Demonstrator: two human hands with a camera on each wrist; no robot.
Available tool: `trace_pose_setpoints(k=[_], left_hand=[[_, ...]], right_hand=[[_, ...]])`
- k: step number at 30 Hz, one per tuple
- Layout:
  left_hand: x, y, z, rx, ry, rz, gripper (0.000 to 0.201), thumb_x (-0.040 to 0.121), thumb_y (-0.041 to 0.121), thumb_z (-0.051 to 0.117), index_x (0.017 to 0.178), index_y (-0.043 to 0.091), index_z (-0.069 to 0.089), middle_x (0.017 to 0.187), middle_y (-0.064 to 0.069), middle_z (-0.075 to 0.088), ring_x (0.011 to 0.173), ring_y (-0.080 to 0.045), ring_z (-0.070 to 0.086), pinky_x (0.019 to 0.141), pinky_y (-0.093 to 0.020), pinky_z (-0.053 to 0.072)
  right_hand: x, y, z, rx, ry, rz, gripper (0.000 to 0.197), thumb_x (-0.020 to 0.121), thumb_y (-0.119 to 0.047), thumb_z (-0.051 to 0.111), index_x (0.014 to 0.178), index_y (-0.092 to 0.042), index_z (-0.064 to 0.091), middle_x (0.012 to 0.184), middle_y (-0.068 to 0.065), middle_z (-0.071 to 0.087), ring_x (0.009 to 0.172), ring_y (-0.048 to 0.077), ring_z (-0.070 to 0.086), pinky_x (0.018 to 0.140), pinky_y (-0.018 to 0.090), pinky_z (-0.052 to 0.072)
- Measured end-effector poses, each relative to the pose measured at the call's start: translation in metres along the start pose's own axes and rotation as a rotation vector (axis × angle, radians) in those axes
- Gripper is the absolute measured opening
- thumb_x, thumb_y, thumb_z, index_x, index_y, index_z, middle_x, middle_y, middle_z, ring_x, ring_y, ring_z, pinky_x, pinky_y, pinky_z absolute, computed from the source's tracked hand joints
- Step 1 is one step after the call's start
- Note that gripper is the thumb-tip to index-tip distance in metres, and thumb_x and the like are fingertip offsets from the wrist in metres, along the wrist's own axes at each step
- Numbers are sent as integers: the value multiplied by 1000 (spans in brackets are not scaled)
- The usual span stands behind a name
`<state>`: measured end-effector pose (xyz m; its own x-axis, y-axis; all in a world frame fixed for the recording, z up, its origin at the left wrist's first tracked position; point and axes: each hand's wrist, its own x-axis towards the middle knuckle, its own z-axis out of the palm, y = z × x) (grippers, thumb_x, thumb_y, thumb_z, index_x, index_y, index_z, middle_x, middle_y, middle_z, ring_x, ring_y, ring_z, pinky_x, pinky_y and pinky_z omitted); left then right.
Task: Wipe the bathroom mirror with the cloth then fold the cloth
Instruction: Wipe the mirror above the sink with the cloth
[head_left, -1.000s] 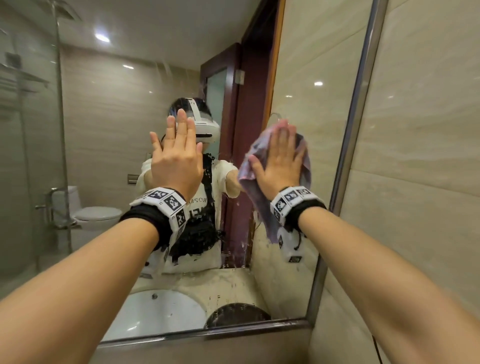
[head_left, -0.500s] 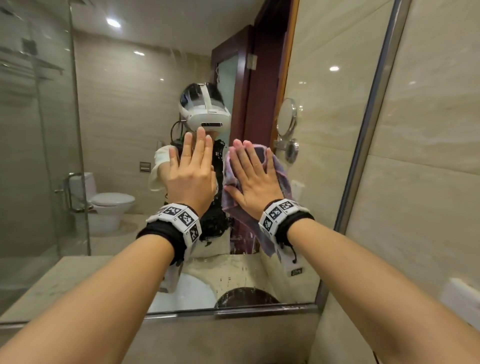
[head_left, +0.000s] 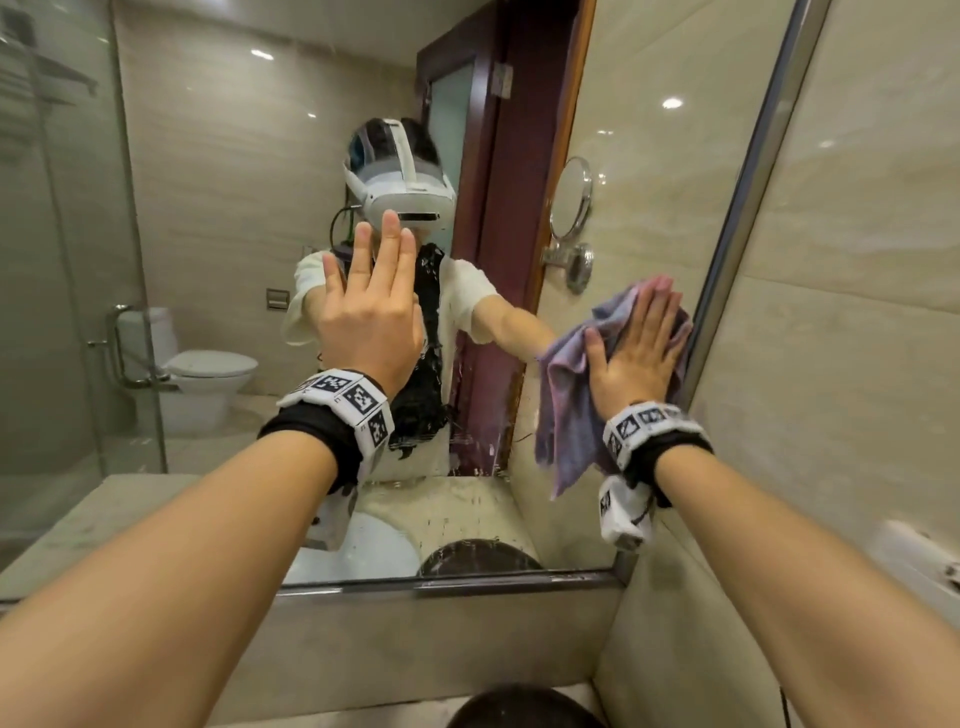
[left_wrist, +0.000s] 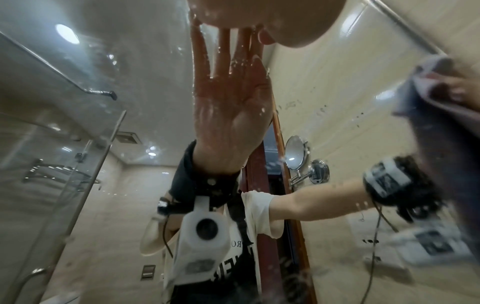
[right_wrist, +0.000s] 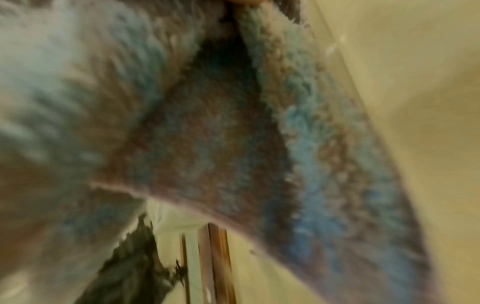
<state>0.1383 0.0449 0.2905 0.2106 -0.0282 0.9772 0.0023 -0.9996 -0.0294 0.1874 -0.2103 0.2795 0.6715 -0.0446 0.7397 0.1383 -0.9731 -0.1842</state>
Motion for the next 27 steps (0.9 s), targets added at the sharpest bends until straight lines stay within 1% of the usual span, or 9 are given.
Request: trace_pose_setpoints(k=[4, 6, 9, 13, 17, 20, 22, 24, 27], left_hand=[[-2, 2, 1, -1, 31, -1, 59, 81, 16, 45, 138, 4, 39, 146, -15, 38, 134, -36, 38, 104, -60, 33], [-2, 1, 4, 8, 49, 9, 58, 82, 16, 46, 139, 4, 40, 146, -14, 38, 134, -35, 38, 104, -60, 32], [-4, -1, 8, 34, 95, 17, 55, 84, 12, 50, 137, 6, 43, 145, -12, 42, 133, -33, 40, 103, -58, 36], [-3, -3, 12, 64, 140, 43, 52, 84, 7, 54, 135, 8, 46, 142, -11, 46, 130, -31, 45, 101, -55, 40], [-7, -7, 11, 93, 151, 87, 51, 86, 6, 54, 136, 8, 45, 142, -11, 46, 131, -30, 44, 102, -54, 40], [-31, -6, 12, 78, 119, 114, 51, 88, 3, 52, 137, 7, 42, 144, -12, 42, 133, -32, 41, 105, -54, 37], [-58, -2, 12, 78, 66, 137, 53, 88, 1, 50, 139, 7, 40, 146, -12, 39, 134, -32, 39, 106, -54, 35], [-85, 2, 11, 69, 0, 152, 56, 86, -2, 49, 140, 7, 39, 147, -12, 38, 135, -32, 36, 106, -55, 33], [-97, 2, 10, 59, -43, 141, 61, 82, -6, 50, 140, 7, 39, 148, -12, 36, 136, -32, 34, 108, -54, 29]], right_hand=[[-35, 1, 23, -146, -129, -81, 85, 91, -60, 19, 131, -10, -36, 141, 8, -41, 134, 20, -32, 108, 42, -24], [-35, -13, 22, -127, -166, -165, 86, 93, -58, 24, 126, -14, -42, 134, 3, -49, 130, 19, -38, 106, 43, -28], [-17, -46, 3, -62, -104, -390, 87, 92, -59, 29, 131, -18, -36, 143, 0, -39, 131, 16, -37, 102, 40, -32], [10, -83, -21, -138, 32, -456, 85, 92, -57, 29, 143, -9, -19, 156, 12, -15, 143, 25, -17, 105, 44, -26], [-9, -78, 6, -202, 33, -654, 82, 93, -56, 26, 141, -8, -20, 157, 12, -6, 143, 27, -10, 108, 48, -21], [-41, -62, 38, -231, 0, -735, 80, 92, -54, 33, 146, -9, -6, 156, 6, 4, 143, 26, -3, 111, 49, -15], [-54, -56, 49, -235, 11, -712, 74, 95, -53, 24, 148, -10, -3, 157, 7, 1, 145, 24, -13, 112, 49, -14], [-58, -50, 54, -213, 17, -730, 69, 95, -54, 11, 147, -14, -12, 157, 6, -14, 142, 19, -23, 113, 48, -16], [-45, -39, 50, -214, 13, -768, 73, 93, -59, 12, 145, -18, -17, 156, 1, -17, 140, 15, -27, 113, 45, -15]])
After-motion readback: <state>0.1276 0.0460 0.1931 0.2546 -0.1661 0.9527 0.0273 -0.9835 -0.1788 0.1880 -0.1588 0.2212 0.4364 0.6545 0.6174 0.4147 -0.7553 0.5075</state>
